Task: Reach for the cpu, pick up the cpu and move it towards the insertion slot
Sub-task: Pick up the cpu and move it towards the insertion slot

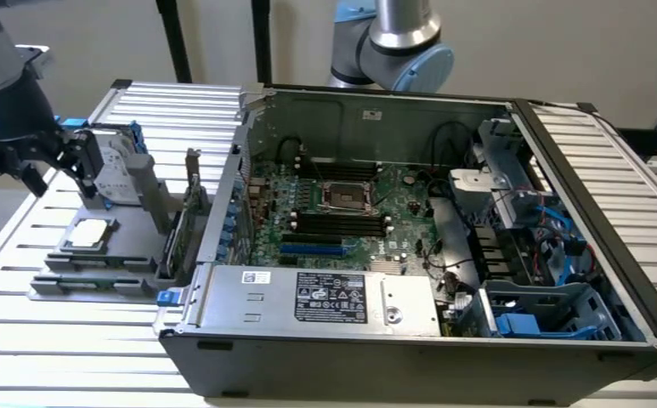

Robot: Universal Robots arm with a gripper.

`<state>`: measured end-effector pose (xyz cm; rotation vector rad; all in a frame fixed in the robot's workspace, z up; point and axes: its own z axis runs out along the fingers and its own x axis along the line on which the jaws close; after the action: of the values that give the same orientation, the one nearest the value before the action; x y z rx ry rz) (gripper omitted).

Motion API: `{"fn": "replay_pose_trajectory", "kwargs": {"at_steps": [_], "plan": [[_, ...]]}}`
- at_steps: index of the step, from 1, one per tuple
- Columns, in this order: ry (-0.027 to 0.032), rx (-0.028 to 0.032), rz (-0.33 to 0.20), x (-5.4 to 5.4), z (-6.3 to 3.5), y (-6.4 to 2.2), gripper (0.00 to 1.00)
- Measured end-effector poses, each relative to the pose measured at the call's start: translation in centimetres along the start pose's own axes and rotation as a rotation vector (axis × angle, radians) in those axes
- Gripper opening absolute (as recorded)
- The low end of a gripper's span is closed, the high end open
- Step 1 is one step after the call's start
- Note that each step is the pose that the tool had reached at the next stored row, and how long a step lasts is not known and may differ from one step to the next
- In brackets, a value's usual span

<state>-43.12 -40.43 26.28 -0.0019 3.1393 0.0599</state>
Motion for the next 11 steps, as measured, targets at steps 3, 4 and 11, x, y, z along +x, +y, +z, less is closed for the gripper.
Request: {"fn": "replay_pose_trajectory", "kwargs": {"at_steps": [3,4,11], "plan": [[0.0,0.0,0.0,0.0,0.54,-0.04,0.71],[0.0,0.0,0.0,0.0,0.73,-0.05,0.71],[0.0,0.0001,0.0,0.0,2.17,-0.14,0.71]]}}
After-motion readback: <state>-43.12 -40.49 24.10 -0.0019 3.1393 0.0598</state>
